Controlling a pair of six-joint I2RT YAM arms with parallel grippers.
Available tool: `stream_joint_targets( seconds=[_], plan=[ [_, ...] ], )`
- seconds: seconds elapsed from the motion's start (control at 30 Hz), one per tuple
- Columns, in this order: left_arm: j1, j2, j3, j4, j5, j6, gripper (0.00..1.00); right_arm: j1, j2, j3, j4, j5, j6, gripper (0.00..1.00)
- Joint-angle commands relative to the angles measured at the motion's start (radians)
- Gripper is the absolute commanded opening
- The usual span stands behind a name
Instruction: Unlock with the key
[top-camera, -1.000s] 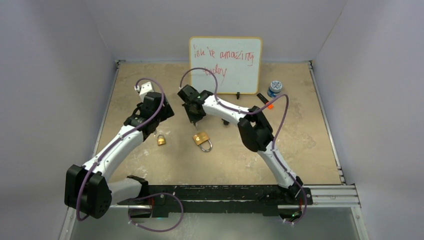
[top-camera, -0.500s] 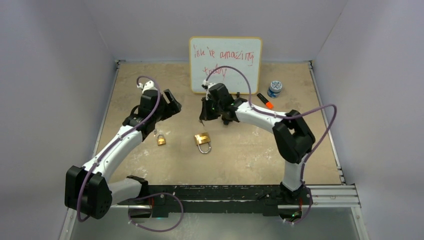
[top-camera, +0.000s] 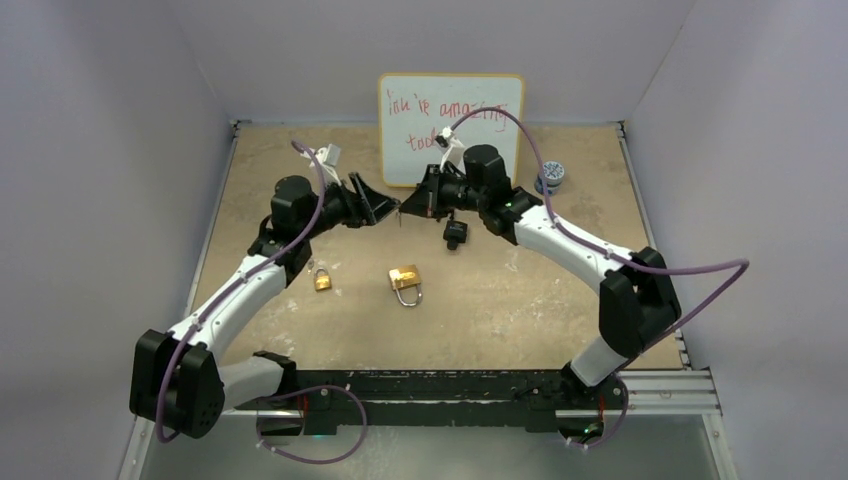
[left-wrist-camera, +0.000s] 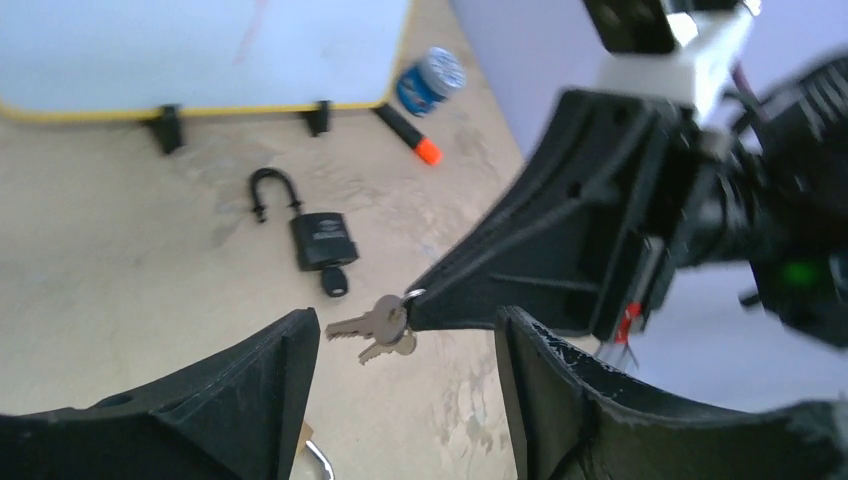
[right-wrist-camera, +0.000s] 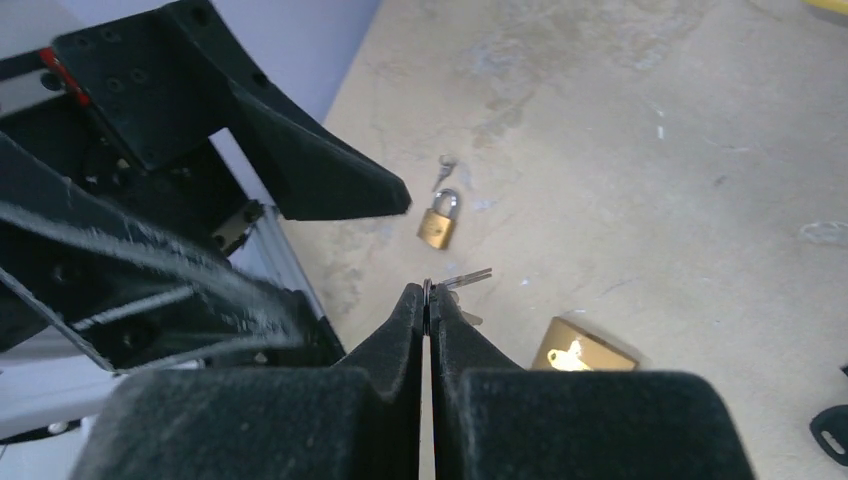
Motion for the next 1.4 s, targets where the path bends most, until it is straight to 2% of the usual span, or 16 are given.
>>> stream_joint_targets(
  seconds=[0.0,0.13,0.43,0.53,0.67,0.83,0.97,1.07,1.1,1.13,1.17,1.27,1.3,1.37],
  plan=[
    [0.007,-0.007,0.014,0.245,0.406,0.261,0.66,-0.027,-0.077,0.019,-0.002,-0.155,0.048,0.0],
    [0.007,0.07,0.101,0.216,0.628,0.312,0.62,-0.032,-0.121,0.045,-0.066,-0.246,0.041,0.0],
    [0.007,0.129,0.135,0.197,0.853,0.326,0.58,-0.061,-0.191,0.041,-0.111,-0.294,0.066,0.0],
    [0.005,0.135,0.131,0.179,0.857,0.337,0.52,-0.063,-0.197,0.037,-0.108,-0.305,0.066,0.0],
    [0.001,0.139,0.123,0.229,0.837,0.301,0.31,-0.065,-0.197,0.034,-0.106,-0.32,0.066,0.0],
    [-0.007,0.153,0.123,0.268,0.812,0.28,0.21,-0.065,-0.194,0.039,-0.101,-0.335,0.073,0.0],
    [-0.007,0.158,0.125,0.25,0.8,0.291,0.02,-0.065,-0.191,0.039,-0.106,-0.329,0.074,0.0],
    [-0.006,0.154,0.145,0.155,0.778,0.361,0.0,-0.065,-0.187,0.038,-0.133,-0.306,0.06,0.0],
    [-0.006,0.154,0.151,0.124,0.77,0.383,0.0,-0.067,-0.187,0.035,-0.154,-0.301,0.056,0.06],
    [-0.006,0.153,0.155,0.104,0.766,0.397,0.0,-0.066,-0.189,0.026,-0.154,-0.297,0.05,0.15],
    [-0.006,0.152,0.158,0.093,0.764,0.403,0.0,-0.066,-0.194,0.014,-0.15,-0.292,0.045,0.29],
    [-0.006,0.153,0.164,0.07,0.767,0.409,0.0,-0.066,-0.219,-0.037,-0.102,-0.283,0.021,0.55],
    [-0.006,0.153,0.166,0.064,0.768,0.411,0.0,-0.066,-0.229,-0.058,-0.077,-0.284,0.013,0.61],
    [-0.006,0.153,0.171,0.049,0.774,0.415,0.0,-0.066,-0.238,-0.097,-0.03,-0.291,-0.008,0.67]
  ],
)
